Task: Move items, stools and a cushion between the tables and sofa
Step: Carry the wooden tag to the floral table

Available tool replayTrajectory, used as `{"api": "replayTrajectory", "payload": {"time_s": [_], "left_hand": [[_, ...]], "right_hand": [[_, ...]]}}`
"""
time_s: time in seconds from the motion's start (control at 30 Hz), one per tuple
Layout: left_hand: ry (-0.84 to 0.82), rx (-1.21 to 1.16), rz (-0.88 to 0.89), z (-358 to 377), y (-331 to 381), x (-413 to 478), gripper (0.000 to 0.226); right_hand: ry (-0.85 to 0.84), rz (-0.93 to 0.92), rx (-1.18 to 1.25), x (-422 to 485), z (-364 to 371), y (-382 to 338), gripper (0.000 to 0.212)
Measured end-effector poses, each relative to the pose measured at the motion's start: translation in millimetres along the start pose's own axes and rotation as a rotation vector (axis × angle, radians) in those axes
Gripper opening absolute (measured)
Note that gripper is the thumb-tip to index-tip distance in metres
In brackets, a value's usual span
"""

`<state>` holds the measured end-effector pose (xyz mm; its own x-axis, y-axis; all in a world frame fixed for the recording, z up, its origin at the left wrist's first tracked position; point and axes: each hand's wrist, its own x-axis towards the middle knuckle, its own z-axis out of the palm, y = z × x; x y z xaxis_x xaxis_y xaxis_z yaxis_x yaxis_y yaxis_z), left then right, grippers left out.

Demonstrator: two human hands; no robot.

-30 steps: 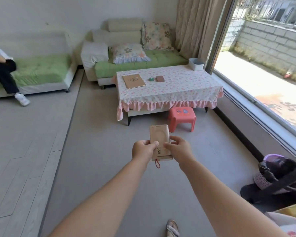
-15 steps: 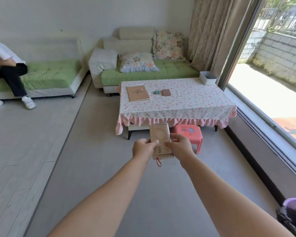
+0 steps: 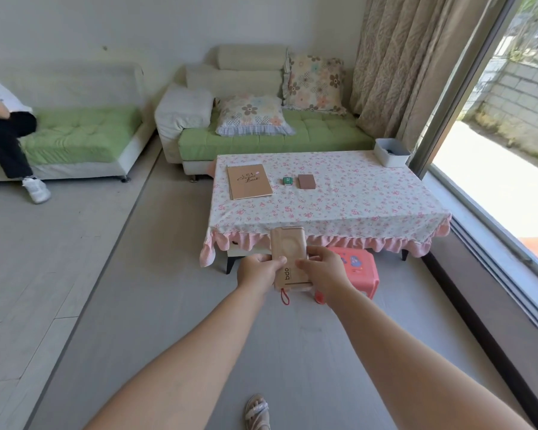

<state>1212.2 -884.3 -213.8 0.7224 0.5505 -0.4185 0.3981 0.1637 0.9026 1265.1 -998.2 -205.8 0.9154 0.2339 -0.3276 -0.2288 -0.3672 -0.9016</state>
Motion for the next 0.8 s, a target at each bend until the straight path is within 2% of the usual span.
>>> {"api": "replayTrajectory", "payload": {"time_s": [0.13, 0.3, 0.47, 0.57, 0.8], "left_hand": [[-0.009, 0.007, 0.013, 11, 37, 62, 0.015], [-0.032, 0.008, 0.042, 27, 81, 136, 0.010], [-0.077, 0.008, 0.003, 54, 94, 184, 0.004], [-0.090, 0.008, -0.015, 76, 107, 215, 0.011], [-0.062, 0.077, 0.000, 143, 147, 298, 0.009]], "right_hand": [[0.012, -0.003, 0.011, 64, 2, -32, 0.043], [0.034, 0.023, 0.051, 138, 4, -68, 0.043], [0.049, 0.077, 0.050, 191, -5, -74, 0.044], [0.071, 0.085, 0.053, 228, -15, -79, 0.044], [0.058, 0.073, 0.066, 342, -52, -92, 0.046]]}}
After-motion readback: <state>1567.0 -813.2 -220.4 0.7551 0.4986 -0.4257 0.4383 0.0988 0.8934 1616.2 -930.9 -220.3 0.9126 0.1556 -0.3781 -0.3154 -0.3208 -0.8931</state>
